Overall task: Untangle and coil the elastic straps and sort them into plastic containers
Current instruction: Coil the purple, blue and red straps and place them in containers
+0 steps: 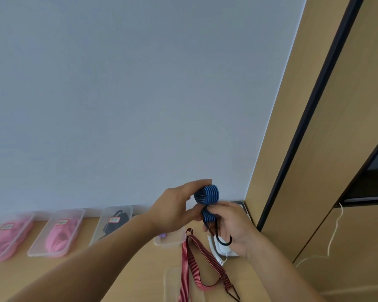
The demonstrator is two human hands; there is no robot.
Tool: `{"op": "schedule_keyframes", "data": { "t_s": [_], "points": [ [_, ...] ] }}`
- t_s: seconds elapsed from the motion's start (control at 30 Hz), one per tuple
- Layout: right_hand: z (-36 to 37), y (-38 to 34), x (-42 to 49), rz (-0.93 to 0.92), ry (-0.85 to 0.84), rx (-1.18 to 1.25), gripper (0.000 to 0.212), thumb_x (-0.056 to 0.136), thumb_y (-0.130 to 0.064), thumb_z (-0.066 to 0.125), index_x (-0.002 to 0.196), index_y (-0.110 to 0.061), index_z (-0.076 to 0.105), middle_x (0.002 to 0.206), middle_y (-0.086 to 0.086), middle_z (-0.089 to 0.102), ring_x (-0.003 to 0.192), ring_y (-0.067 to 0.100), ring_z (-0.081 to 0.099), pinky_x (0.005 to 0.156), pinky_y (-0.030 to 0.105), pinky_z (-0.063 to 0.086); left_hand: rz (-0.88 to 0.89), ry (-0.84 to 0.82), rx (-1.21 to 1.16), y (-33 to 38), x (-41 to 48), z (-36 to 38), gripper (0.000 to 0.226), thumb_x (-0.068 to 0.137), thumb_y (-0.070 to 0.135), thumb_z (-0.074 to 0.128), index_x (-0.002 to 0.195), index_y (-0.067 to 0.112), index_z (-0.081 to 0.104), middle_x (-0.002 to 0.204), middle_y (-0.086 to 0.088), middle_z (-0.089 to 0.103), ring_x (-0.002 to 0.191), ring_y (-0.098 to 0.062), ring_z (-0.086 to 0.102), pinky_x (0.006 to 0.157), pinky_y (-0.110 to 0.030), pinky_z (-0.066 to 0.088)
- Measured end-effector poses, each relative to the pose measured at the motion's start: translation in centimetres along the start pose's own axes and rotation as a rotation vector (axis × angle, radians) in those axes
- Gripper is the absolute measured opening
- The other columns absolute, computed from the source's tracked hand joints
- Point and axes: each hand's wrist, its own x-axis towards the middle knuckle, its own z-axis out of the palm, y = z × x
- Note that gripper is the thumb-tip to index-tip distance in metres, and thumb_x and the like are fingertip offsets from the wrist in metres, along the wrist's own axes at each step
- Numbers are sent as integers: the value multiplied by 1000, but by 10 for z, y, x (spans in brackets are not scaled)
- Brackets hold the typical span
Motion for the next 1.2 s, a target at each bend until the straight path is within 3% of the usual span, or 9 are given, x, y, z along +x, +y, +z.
{"op": "schedule_keyframes", "data": {
  "t_s": [0.2, 0.4, 0.5, 0.6, 0.73, 0.9, 1.0, 1.07, 1.2],
  "points": [
    [-3, 1, 6, 42, -4, 217, 38, 97, -25, 36, 101, 0, 64, 91, 25, 68, 65, 26, 61, 59, 32, 38, 284, 5, 277, -5, 2, 3, 45, 87, -1, 64, 132, 6, 61, 143, -16, 52, 132, -38, 49, 106, -45, 46],
    [-14, 4, 15, -37, 77, 188, 36, 99, -35, 51, 98, -9, 75, 97, 22, 73, 68, 23, 67, 66, 31, 40, 25, -205, 8, -3, -4, 12, 80, 83, -6, 44, 152, 27, 20, 162, 10, 14, 150, -5, 8, 120, -20, 17],
    [-14, 9, 18, -72, 136, 122, 31, 99, -28, 51, 103, -4, 71, 100, 26, 71, 73, 26, 66, 71, 37, 40, -278, -247, -447, 3, 0, 13, 77, 81, 7, 40, 153, 29, 27, 159, 19, 25, 143, 5, 27, 113, -13, 27],
    [-11, 13, 22, -161, 237, 12, 24, 95, -19, 53, 87, -15, 75, 90, 23, 72, 73, 25, 67, 73, 42, 45, -466, -59, -777, 8, 8, 17, 64, 85, 18, 48, 148, 25, 41, 146, 15, 50, 129, 1, 50, 108, -26, 42],
    [-8, 15, 25, -362, 312, -371, 21, 90, -25, 59, 88, -44, 68, 80, -2, 72, 72, 16, 68, 64, 31, 58, -744, 52, -841, 10, 19, 19, 48, 88, 36, 66, 130, 15, 56, 124, 2, 68, 106, -15, 68, 79, -36, 60],
    [-9, 27, 35, -513, 242, -847, 18, 85, -47, 56, 98, -33, 54, 67, -11, 61, 59, 7, 56, 51, 19, 41, -912, 53, -862, 6, 17, 28, 25, 91, 18, 64, 103, -3, 64, 92, -22, 73, 74, -31, 71, 61, -35, 57],
    [-17, 26, 42, -406, 57, -776, 13, 91, -35, 54, 100, -31, 62, 77, -3, 69, 71, 13, 65, 63, 31, 53, -979, 14, -973, -2, 5, 25, 26, 97, 16, 60, 111, -5, 62, 99, -23, 73, 83, -36, 72, 64, -37, 57],
    [-25, 25, 48, -313, -64, -629, 25, 96, -17, 53, 100, -34, 71, 86, -6, 75, 77, 12, 71, 60, 21, 53, -999, -13, -1075, -8, -6, 23, 26, 100, 16, 55, 116, -4, 60, 100, -21, 73, 90, -35, 72, 68, -38, 58],
    [-20, 35, 65, -251, -16, -623, 11, 89, -19, 69, 92, -29, 74, 81, -17, 75, 73, 2, 71, 63, 16, 53, -1044, 34, -1225, -22, -26, 25, 29, 104, 14, 43, 121, -3, 59, 99, -17, 74, 89, -32, 73, 70, -40, 58]
  ]
}}
